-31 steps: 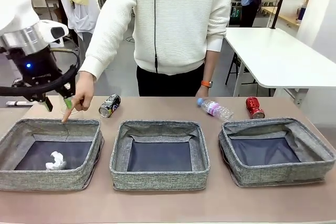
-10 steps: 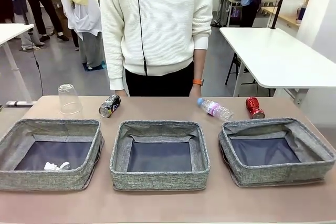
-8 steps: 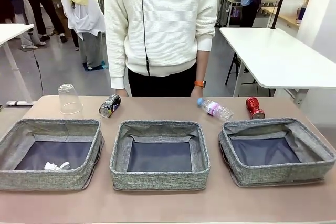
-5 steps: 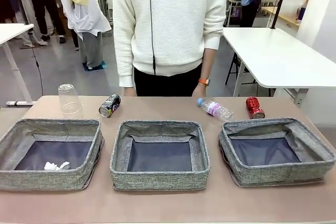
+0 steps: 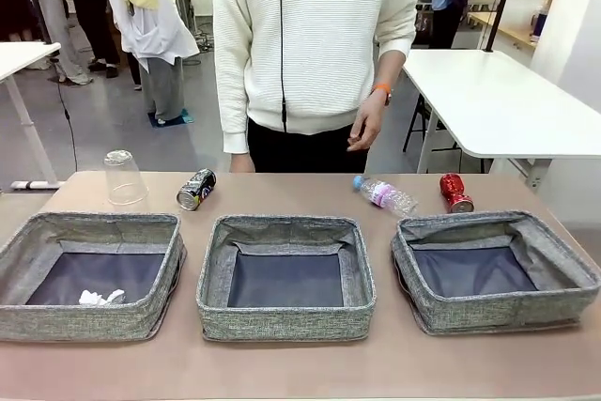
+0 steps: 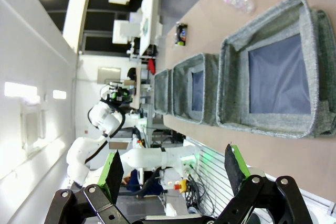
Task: Sort the waste into the appropriate baskets.
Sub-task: Pick up the waste item pointed out by the person.
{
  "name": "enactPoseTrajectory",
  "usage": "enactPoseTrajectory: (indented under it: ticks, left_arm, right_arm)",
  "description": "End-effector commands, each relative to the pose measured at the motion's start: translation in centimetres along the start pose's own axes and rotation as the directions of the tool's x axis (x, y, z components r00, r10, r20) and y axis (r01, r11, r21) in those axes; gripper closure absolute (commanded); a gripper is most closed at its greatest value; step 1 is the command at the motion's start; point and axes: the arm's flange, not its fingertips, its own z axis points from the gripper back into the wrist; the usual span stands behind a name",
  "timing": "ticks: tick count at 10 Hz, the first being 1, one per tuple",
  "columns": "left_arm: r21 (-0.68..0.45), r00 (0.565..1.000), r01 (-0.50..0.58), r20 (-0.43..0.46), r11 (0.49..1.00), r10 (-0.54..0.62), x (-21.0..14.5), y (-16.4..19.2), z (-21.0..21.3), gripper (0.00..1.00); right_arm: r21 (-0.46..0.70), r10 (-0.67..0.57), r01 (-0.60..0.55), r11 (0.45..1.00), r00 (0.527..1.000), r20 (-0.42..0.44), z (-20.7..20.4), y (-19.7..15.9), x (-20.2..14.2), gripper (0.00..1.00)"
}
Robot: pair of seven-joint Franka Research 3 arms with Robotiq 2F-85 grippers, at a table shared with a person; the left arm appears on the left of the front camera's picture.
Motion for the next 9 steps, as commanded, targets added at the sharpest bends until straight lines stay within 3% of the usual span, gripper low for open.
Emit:
enactPoseTrajectory:
  ticks: [1,7,8,9]
  left_arm:
    - [-0.015,1.0,0.015,0.001,1.0,-0.015,0.0,-0.1,0.0,0.0]
    - [-0.015,1.0,0.015,0.001,1.0,-0.015,0.0,-0.1,0.0,0.0]
    - [-0.015,1.0,0.015,0.001,1.0,-0.015,0.0,-0.1,0.0,0.0]
    - [-0.015,1.0,0.015,0.001,1.0,-0.015,0.0,-0.1,0.0,0.0]
  right_arm:
    - [0.018,0.025,-0.026,1.0,1.0,0.011,-0.1,0.1,0.1,0.0]
    - [0.0,0.0,0.0,1.0,1.0,0.0,0.0,0.0,0.0,0.0]
    - [-0.111,0.054,-0.055,0.992,0.998,-0.016,-1.6,0.5,1.3,0.0]
    - [-0.245,0.239,-0.251,0.936,0.968,-0.078,-5.6,1.9,3.6,0.0]
